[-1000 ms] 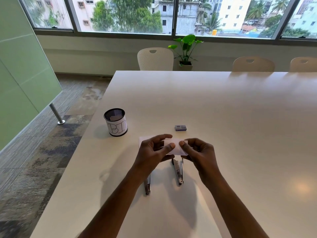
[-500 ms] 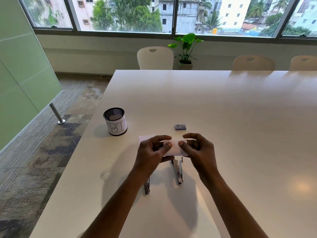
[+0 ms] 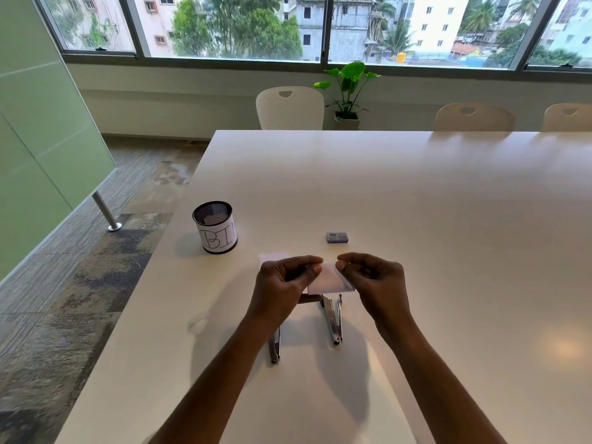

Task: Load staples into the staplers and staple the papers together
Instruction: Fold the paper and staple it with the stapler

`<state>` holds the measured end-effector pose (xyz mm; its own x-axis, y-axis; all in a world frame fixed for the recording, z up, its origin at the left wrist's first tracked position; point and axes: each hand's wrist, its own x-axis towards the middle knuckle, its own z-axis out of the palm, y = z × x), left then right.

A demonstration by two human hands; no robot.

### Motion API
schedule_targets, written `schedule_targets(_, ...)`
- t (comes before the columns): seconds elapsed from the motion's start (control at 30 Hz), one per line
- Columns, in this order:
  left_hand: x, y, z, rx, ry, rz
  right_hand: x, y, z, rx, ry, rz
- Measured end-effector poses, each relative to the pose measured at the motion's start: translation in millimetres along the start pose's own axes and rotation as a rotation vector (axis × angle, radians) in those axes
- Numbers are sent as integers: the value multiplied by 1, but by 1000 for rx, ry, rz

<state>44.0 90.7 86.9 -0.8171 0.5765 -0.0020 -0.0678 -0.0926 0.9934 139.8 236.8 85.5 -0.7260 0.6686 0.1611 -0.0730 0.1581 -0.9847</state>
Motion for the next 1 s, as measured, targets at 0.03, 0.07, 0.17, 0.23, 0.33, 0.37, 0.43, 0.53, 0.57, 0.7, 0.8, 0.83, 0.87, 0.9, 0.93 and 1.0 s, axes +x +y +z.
schedule_targets(0.03,0,0,-1,27,5,11,0,0,0,-4,4,0)
schedule_targets(0.07,0,1,-1,59,12,25,1,0,0,-6,8,0)
schedule_targets(0.17,2,2,-4,145,22,73,1,0,1,11,24,4)
schedule_targets(0.23,3,3,-4,158,17,81,2,1,2,28,39,11)
schedule_targets(0.33,4,3,-6,155,4,72,2,1,2,47,44,13)
schedule_targets(0.37,5,3,-6,159,-1,73,2,1,2,53,40,16)
schedule_targets(0.43,5,3,-7,168,-12,78,2,0,3,66,34,18)
schedule_targets(0.53,5,5,-8,176,-22,86,1,-3,3,96,25,42)
schedule_targets(0.57,5,6,-8,174,-19,92,0,-5,3,122,9,69)
schedule_targets(0.7,9,7,-9,200,18,128,-9,-6,5,253,-125,270)
schedule_targets(0.8,12,7,-11,217,55,139,-17,-4,9,300,-200,328)
schedule_targets(0.83,12,7,-11,222,62,142,-19,-3,11,310,-204,336)
schedule_targets(0.87,13,7,-11,223,67,144,-20,-3,14,314,-195,345)
schedule_targets(0.9,13,6,-11,224,69,146,-21,-4,15,313,-180,353)
schedule_targets(0.93,13,7,-11,225,71,147,-21,-4,17,311,-169,358)
schedule_targets(1.0,13,8,-10,224,68,148,-21,-4,18,317,-152,367)
